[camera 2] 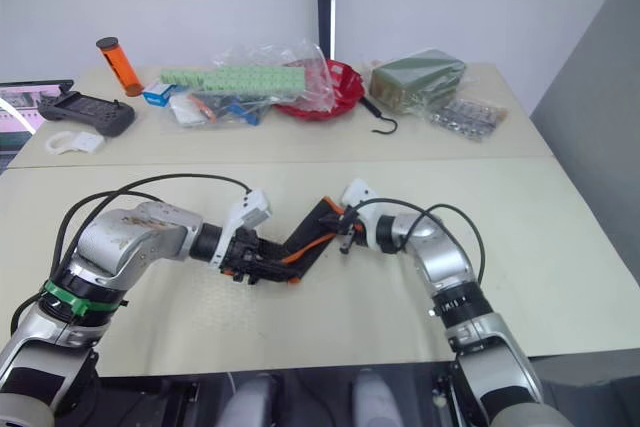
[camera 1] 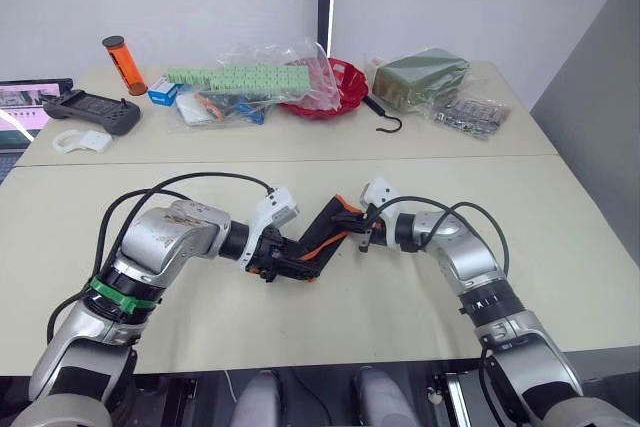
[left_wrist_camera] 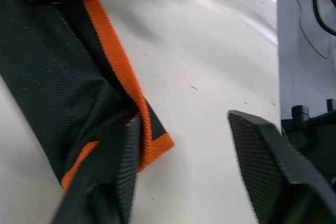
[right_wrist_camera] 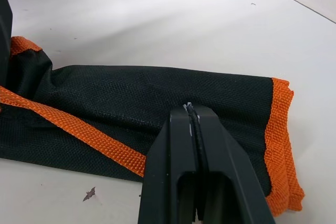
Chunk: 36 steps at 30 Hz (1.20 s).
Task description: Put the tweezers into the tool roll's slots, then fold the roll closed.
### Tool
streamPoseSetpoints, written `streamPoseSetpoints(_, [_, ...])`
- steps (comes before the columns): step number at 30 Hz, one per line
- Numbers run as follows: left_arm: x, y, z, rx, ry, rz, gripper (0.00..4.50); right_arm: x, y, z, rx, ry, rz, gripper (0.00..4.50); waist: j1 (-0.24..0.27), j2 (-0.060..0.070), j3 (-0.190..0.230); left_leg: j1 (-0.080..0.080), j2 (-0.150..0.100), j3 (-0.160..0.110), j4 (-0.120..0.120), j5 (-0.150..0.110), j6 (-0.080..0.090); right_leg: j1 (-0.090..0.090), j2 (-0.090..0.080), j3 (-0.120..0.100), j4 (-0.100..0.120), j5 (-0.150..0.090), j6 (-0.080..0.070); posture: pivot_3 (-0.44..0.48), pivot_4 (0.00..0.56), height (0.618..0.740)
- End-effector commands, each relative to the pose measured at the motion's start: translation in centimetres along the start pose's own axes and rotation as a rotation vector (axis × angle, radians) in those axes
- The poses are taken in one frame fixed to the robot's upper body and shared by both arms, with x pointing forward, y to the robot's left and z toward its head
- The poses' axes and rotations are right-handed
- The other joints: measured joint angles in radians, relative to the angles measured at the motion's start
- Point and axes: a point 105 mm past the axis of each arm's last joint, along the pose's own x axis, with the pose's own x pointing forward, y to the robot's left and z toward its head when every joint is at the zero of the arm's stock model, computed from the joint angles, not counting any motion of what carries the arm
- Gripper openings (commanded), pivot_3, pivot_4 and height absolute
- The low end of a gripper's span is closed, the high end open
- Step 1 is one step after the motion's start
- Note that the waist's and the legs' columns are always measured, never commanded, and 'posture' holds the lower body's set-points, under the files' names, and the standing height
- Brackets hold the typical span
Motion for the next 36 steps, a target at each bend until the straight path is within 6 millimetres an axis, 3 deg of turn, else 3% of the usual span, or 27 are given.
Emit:
streamPoseSetpoints(1, [-1.5,-0.1,1.2,0.052,-0.035,0.015,4.25,0.2,1.4,-4.1,0.058,0.147,0.033,0.0,0.0,0.0,0.0,0.0,0.0,0.0,0.0,0.0,0.0,0.0,0.0,0.0,0.0,0.0,0.0,0.0,0.15,0.74])
streamPoseSetpoints(2, [-2.0,-0.1,1.6,0.091,-0.055,0.032,4.48,0.3,1.5,-4.2,0.058,0.149,0.04,0.0,0.001,0.0,0.0,0.0,0.0,0.0,0.0,0.0,0.0,0.0,0.0,0.0,0.0,0.0,0.0,0.0,0.15,0.74])
streamPoseSetpoints(10, [-3.5,-0.9,2.3,0.236,-0.146,0.049,4.48,0.7,2.7,-5.1,0.061,0.176,0.083,0.0,0.0,0.0,0.0,0.0,0.0,0.0,0.0,0.0,0.0,0.0,0.0,0.0,0.0,0.0,0.0,0.0,0.15,0.74])
streamPoseSetpoints(15, [-4.5,0.3,4.3,0.307,-0.293,0.136,4.48,0.6,2.9,-5.2,0.061,0.182,0.089,0.0,0.002,0.0,0.0,0.0,0.0,0.0,0.0,0.0,0.0,0.001,0.0,0.0,-0.001,0.0,0.0,0.0,0.15,0.74])
streamPoseSetpoints(18, [-5.1,1.3,5.2,0.297,-0.397,0.164,3.72,0.5,3.1,-5.3,0.058,0.185,0.1,0.0,0.003,0.0,0.0,0.001,0.0,0.0,0.0,0.0,0.0,0.001,0.0,0.0,-0.001,0.0,0.0,0.0,0.15,0.74])
streamPoseSetpoints(20, [-5.0,2.2,4.7,0.322,-0.385,0.191,3.04,0.4,3.2,-5.4,0.055,0.187,0.103,0.0,0.001,0.0,0.0,0.001,0.0,0.0,0.0,0.0,0.0,0.001,0.0,0.0,-0.001,0.0,0.0,0.0,0.15,0.74])
streamPoseSetpoints(23, [-3.9,3.2,3.6,0.395,-0.331,0.208,2.06,0.2,3.3,-5.3,0.054,0.183,0.103,0.0,0.002,0.0,0.0,0.001,0.0,0.0,0.0,0.0,0.0,0.001,0.0,0.0,-0.001,0.0,0.0,0.0,0.15,0.74])
streamPoseSetpoints(29, [-1.2,2.9,2.1,0.465,-0.294,0.126,0.04,-0.1,3.3,-5.2,0.052,0.176,0.097,0.0,0.006,0.0,0.0,0.0,0.0,0.0,0.0,0.0,0.0,0.001,-0.001,0.0,-0.001,0.0,-0.001,0.0,0.15,0.74])
streamPoseSetpoints(36, [1.0,2.3,0.4,0.471,-0.252,0.056,0.04,-0.3,3.2,-5.1,0.051,0.175,0.089,0.0,0.003,0.0,0.0,0.0,0.0,0.0,0.0,0.0,0.0,0.001,0.0,0.0,-0.001,0.0,0.0,0.0,0.15,0.74])
